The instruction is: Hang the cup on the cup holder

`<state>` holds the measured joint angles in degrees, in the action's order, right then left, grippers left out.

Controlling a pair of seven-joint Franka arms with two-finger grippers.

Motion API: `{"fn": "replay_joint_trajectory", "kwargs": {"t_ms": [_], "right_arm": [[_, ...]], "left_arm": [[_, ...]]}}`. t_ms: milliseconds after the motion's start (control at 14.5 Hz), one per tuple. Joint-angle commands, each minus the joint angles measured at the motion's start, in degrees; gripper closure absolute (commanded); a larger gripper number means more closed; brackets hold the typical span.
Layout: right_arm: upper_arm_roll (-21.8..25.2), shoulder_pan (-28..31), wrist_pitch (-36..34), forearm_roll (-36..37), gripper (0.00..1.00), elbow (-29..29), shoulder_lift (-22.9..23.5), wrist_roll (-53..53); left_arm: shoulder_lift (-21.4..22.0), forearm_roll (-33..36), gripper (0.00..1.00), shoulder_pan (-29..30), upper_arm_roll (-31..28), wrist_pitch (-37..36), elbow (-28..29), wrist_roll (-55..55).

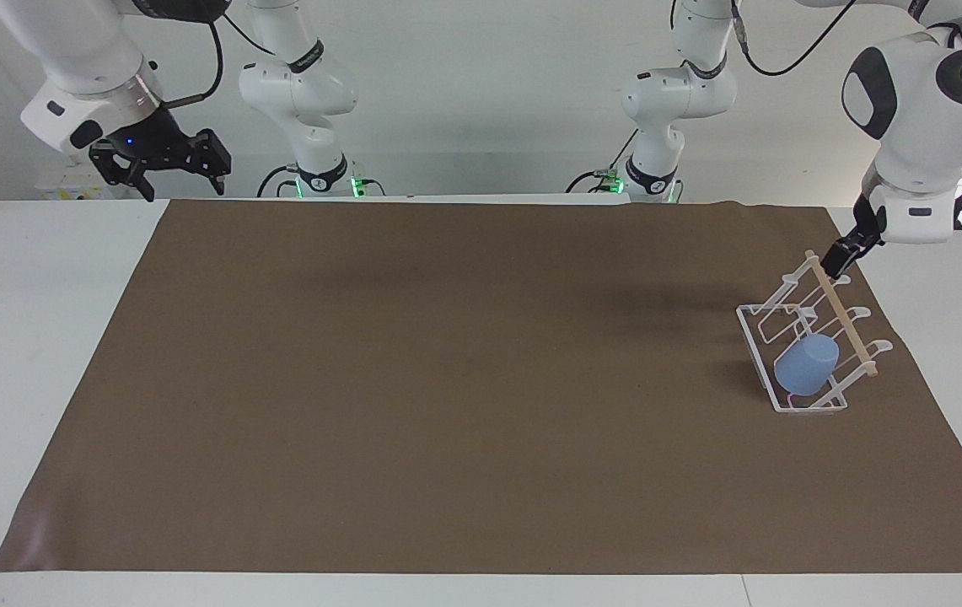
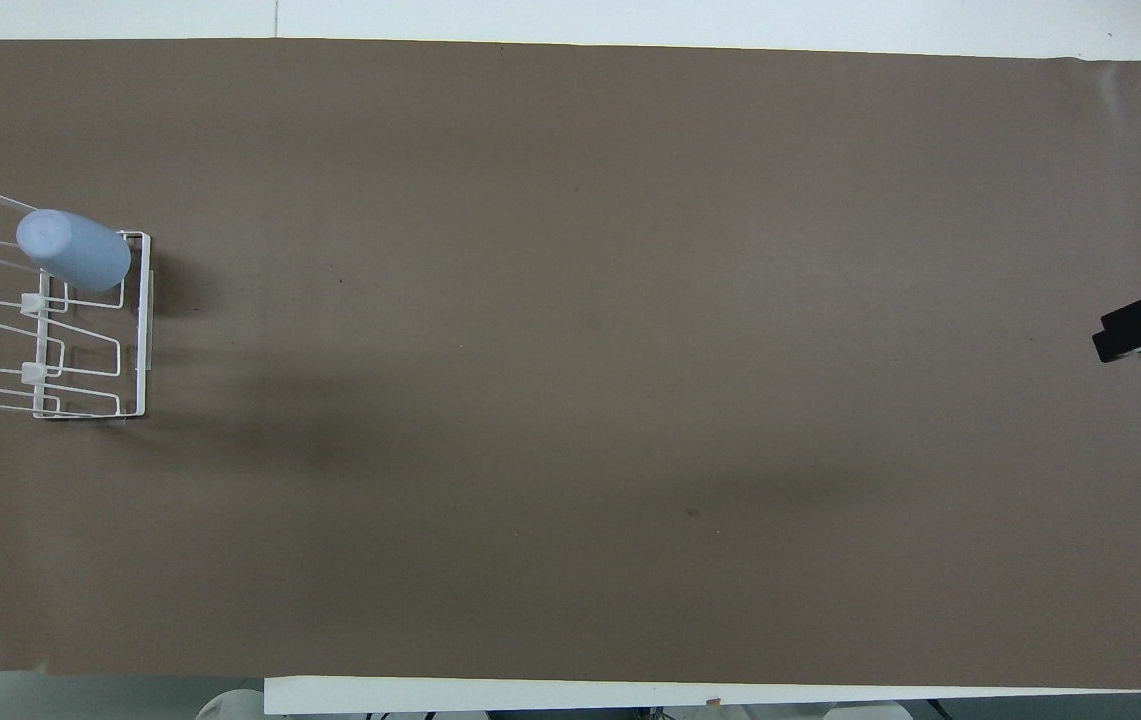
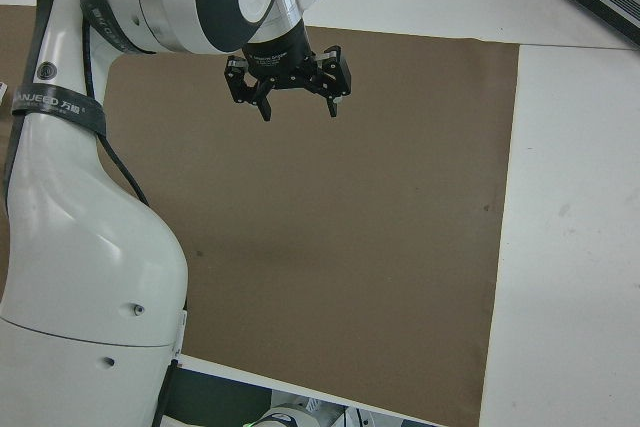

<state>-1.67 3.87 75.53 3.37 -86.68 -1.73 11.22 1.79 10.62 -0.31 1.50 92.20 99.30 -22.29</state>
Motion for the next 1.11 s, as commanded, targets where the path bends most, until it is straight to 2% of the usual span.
{"fn": "replay_joint_trajectory", "kwargs": {"t_ms": [0, 138, 208, 346, 553, 1038], "right_arm": [[0.0, 0.3, 0.1, -0.8, 0.01, -1.4, -1.3, 0.4], [0.0, 0.3, 0.1, -0.8, 0.01, -1.4, -1.3, 0.4], [0.0, 0.3, 0.1, -0.8, 0.01, -1.4, -1.3, 0.4], [0.0, 0.3, 0.1, -0.8, 0.01, -1.4, -1.3, 0.4], [0.0, 0.3, 0.1, -0.8, 0.01, -1.4, -1.3, 0.4], [0.0, 0.3, 0.1, -0.8, 0.01, -1.4, -1.3, 0.4]], "left_arm": [[2.7, -4.4, 0.0, -0.7, 0.5, -1.5, 1.0, 3.6], [3.4, -7.4, 0.0, -0.1, 1.1, -2.4, 0.8, 9.3], [4.1, -10.9, 0.0, 0.4, 1.2, -2.0, -0.4, 14.9], [3.7, -12.6, 0.0, -0.3, 1.1, -2.5, -3.8, 20.2], [2.3, -12.6, 0.0, -2.1, 1.3, -3.9, -6.8, 23.6], [0.2, -12.7, 0.0, -5.7, 0.4, -6.9, -10.8, 24.0]]}}
